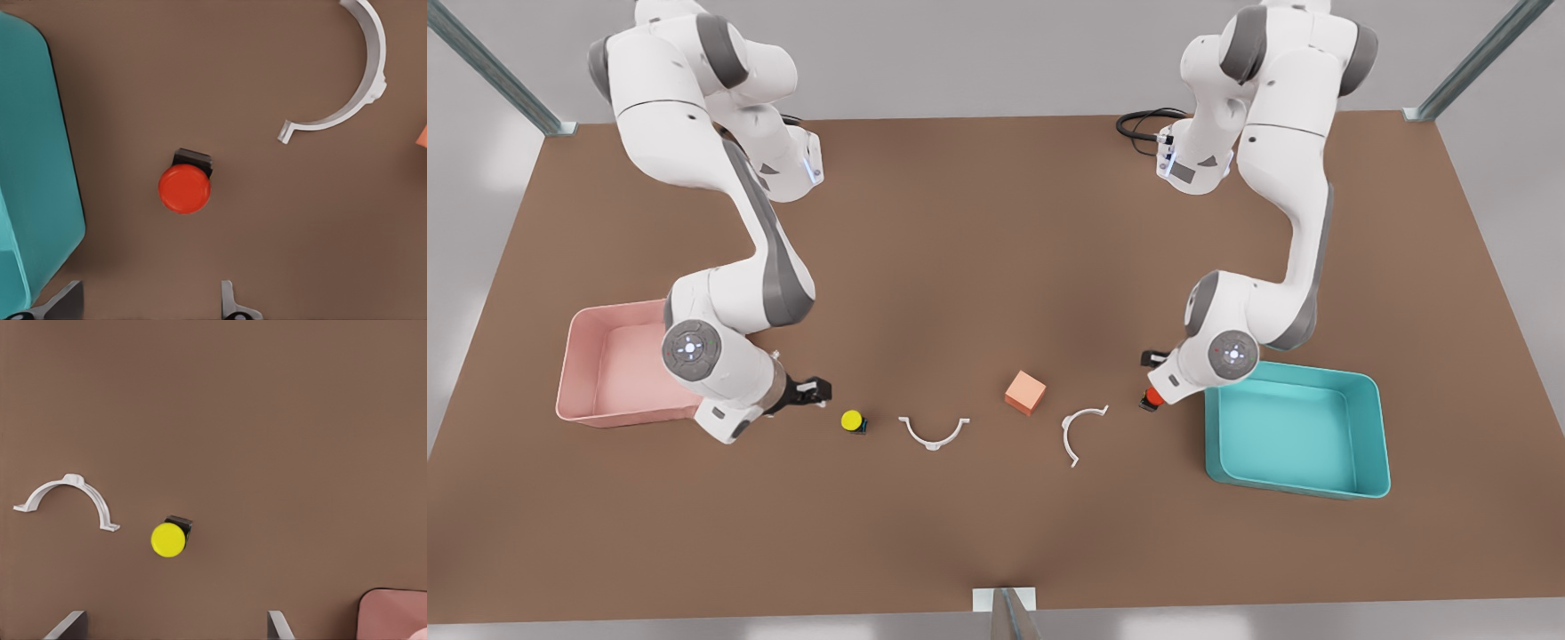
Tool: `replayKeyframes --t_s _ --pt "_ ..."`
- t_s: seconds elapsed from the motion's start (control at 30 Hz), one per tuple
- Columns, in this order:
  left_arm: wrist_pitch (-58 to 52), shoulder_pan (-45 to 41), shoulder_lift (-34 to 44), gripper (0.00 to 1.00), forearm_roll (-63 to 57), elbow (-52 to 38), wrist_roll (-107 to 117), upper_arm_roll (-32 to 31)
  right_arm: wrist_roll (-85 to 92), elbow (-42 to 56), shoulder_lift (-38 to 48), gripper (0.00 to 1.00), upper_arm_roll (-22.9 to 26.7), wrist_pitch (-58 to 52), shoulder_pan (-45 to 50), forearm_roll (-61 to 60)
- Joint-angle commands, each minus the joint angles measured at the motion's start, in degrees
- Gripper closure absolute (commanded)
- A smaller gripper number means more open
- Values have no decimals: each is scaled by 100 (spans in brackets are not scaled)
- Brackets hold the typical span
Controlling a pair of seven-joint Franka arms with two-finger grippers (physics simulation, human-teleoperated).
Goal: Place the red button in the blue storage box with the left arm, and place the yellow button in the pink storage box with the right arm
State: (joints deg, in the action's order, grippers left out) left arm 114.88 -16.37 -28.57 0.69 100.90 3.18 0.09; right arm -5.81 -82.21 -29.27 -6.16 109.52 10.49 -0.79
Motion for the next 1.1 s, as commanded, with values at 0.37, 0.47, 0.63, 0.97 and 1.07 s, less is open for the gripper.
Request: replayKeyframes --t_s 0.37,0.47,0.63,0.97,1.07 --pt "1775 -147 -720 0 19 193 42 -9 -51 -41 -993 0 -483 1220 -3 53" --pt "1872 -147 -834 14 10 176 33 -9 -78 -15 -1231 0 -421 1757 -12 44" --pt "1819 -147 -790 26 19 176 69 -9 -139 -190 -1310 0 -421 1836 -30 44" --pt "1723 -156 -614 52 19 158 297 -9 -385 -595 -1266 0 -456 1818 -144 325" --pt "1099 -147 -289 53 10 -44 306 -9 -368 -577 -1319 0 -439 2064 -153 448"
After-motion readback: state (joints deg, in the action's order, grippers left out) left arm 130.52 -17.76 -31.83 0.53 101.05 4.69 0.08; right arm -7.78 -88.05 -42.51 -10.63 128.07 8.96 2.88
